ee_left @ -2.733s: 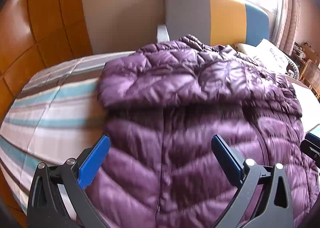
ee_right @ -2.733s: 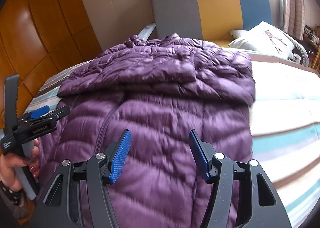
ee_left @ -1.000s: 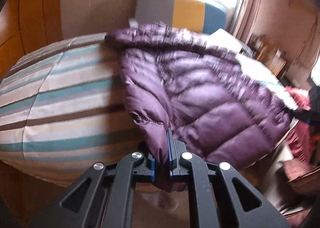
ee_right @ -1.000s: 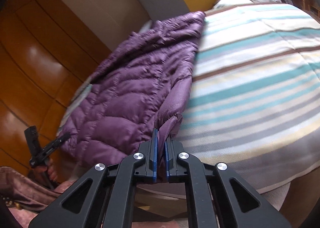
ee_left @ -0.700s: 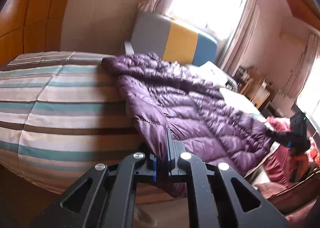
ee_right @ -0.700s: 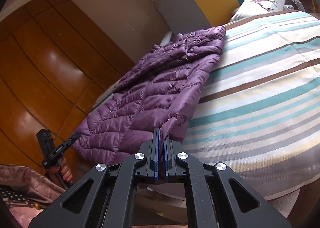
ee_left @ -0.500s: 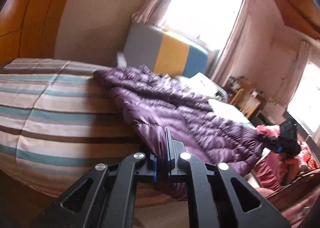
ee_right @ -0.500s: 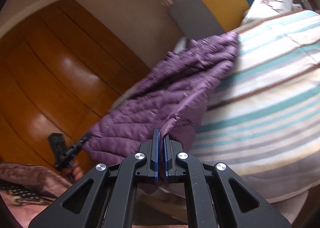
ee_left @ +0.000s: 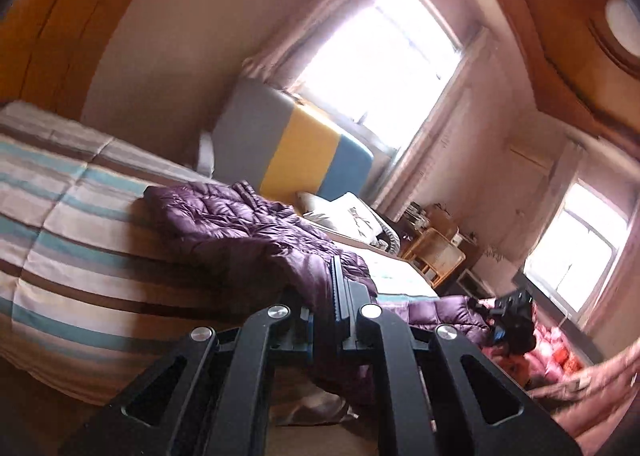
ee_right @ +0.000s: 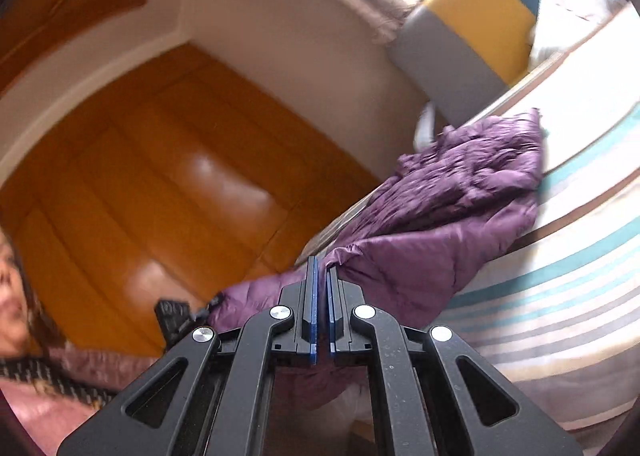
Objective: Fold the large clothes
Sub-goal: 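Grasp the jacket hem with the left tool while the right tool grasps the hem, then lift the hem with both tools and fold it toward the collar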
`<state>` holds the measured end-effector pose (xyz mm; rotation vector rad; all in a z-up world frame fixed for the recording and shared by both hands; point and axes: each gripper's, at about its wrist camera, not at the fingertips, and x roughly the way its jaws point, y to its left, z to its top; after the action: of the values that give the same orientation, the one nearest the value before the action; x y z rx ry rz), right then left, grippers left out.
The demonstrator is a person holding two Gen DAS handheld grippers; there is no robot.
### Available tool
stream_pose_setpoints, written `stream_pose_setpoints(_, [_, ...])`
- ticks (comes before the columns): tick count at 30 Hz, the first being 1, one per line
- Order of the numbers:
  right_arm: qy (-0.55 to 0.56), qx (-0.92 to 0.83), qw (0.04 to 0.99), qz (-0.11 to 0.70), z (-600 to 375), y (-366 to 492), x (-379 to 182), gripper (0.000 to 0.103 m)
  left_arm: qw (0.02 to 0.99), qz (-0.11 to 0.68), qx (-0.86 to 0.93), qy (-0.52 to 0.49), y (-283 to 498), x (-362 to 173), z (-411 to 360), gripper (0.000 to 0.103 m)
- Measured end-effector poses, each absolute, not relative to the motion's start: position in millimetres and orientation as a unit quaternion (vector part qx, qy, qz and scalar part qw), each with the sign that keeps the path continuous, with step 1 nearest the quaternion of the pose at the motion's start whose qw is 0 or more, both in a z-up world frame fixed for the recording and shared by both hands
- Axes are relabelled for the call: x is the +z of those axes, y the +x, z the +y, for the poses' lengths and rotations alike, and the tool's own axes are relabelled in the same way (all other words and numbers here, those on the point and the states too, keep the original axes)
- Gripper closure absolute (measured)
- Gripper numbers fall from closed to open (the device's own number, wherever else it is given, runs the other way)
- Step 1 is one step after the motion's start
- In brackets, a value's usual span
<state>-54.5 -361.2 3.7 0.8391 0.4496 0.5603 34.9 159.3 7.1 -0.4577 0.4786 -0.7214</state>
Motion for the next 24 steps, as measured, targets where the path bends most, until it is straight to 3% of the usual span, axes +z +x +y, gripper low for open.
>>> stream_pose_setpoints(24, [0.458,0.144,0.844,0.239,-415.0,122.5,-29.6,0.099,0.904,0.309,-0.229,-0.186,232.8,-13.4,105.0,0.095])
